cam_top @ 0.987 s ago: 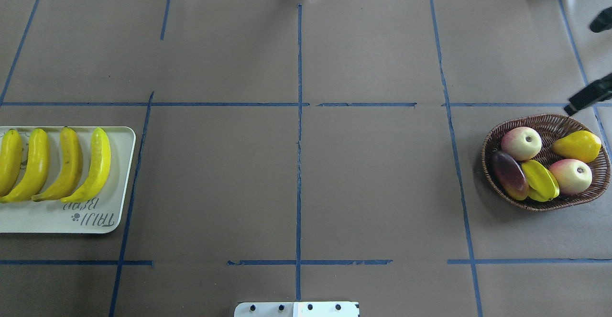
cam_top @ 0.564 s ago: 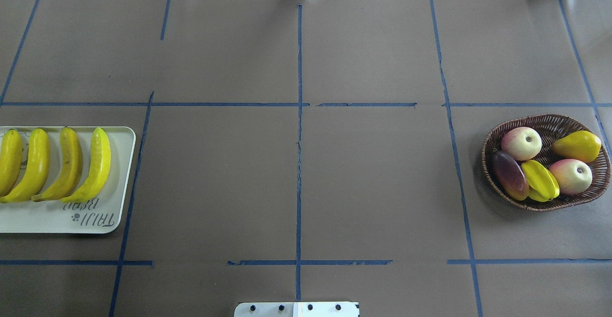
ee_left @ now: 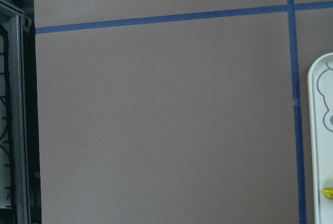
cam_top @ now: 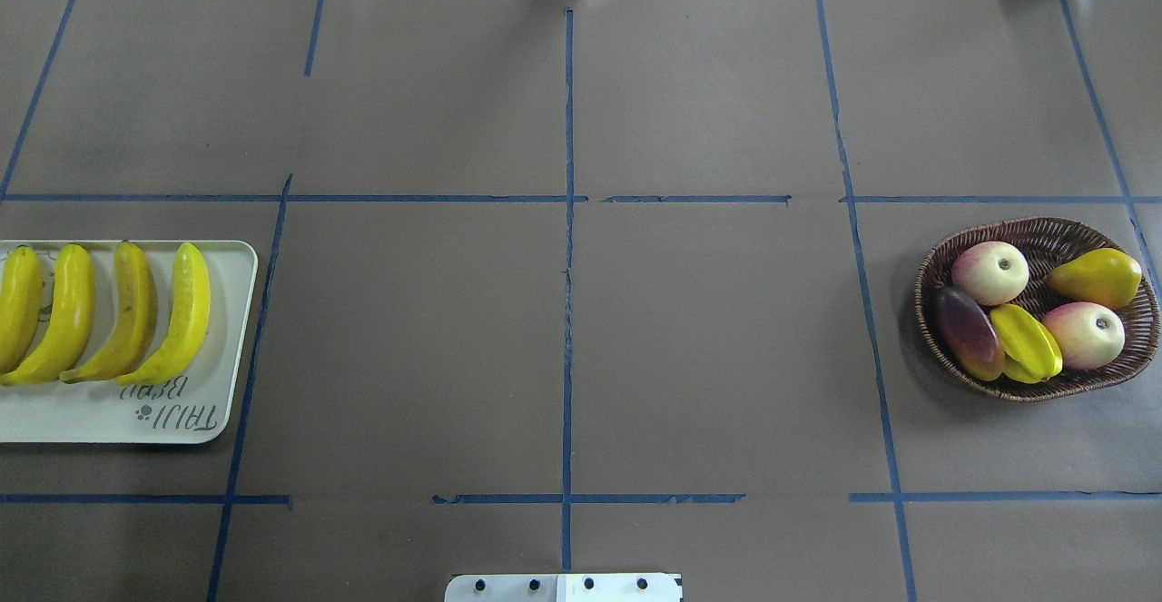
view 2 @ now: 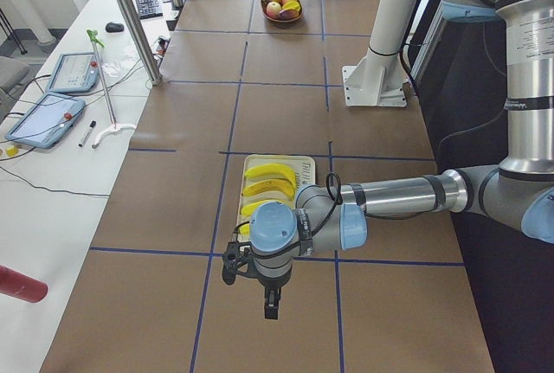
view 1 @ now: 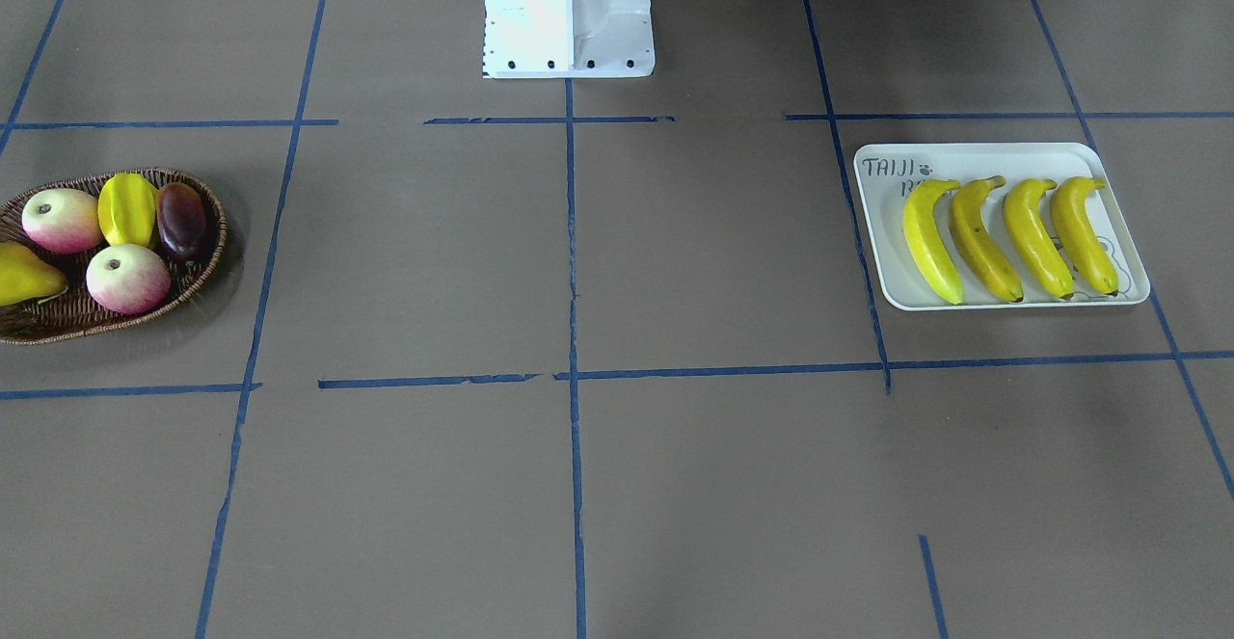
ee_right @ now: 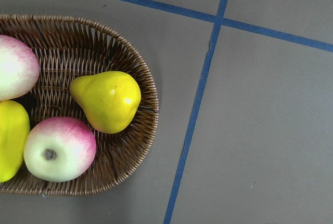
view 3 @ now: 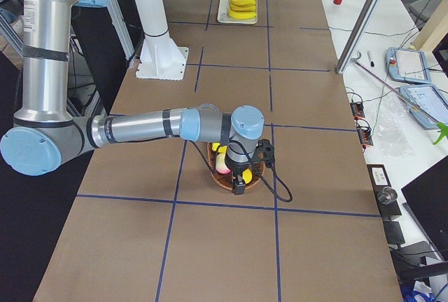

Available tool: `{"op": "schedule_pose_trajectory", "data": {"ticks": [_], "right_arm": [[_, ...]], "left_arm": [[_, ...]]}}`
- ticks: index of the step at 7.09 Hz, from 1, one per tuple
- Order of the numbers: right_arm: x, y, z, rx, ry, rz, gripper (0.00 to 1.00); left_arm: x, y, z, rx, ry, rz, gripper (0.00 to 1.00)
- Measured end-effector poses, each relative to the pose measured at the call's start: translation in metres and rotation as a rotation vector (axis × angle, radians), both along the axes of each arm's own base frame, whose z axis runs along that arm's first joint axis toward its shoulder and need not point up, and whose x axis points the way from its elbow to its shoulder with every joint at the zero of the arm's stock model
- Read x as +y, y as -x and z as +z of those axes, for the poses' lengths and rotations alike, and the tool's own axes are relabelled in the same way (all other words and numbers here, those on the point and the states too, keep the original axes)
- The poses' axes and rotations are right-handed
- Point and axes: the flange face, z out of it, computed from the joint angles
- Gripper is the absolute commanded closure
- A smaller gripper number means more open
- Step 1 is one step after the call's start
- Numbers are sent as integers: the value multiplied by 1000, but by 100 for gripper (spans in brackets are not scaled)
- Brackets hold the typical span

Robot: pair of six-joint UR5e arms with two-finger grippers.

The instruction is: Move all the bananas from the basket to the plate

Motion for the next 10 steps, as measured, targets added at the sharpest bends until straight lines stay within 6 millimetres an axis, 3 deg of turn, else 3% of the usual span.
{"op": "schedule_pose_trajectory", "data": {"ticks": [2,4,6,8,10], "right_arm": [[16,-8,13,0,-29,18,0],[27,-14,19,-2,-39,37,0],[33,-15,23,-3,-32,41,0],[35,-15,20,-3,-34,44,0],[34,-15,18,-3,-38,45,0]], "left_arm": [[-4,-1,-10,12,-34,88,0],[-21,-5,-48,15,-44,81,0],[-37,-33,-77,42,-49,73,0],[-43,-51,-86,50,-64,87,0],[-42,-53,-91,50,-75,90,0]]}}
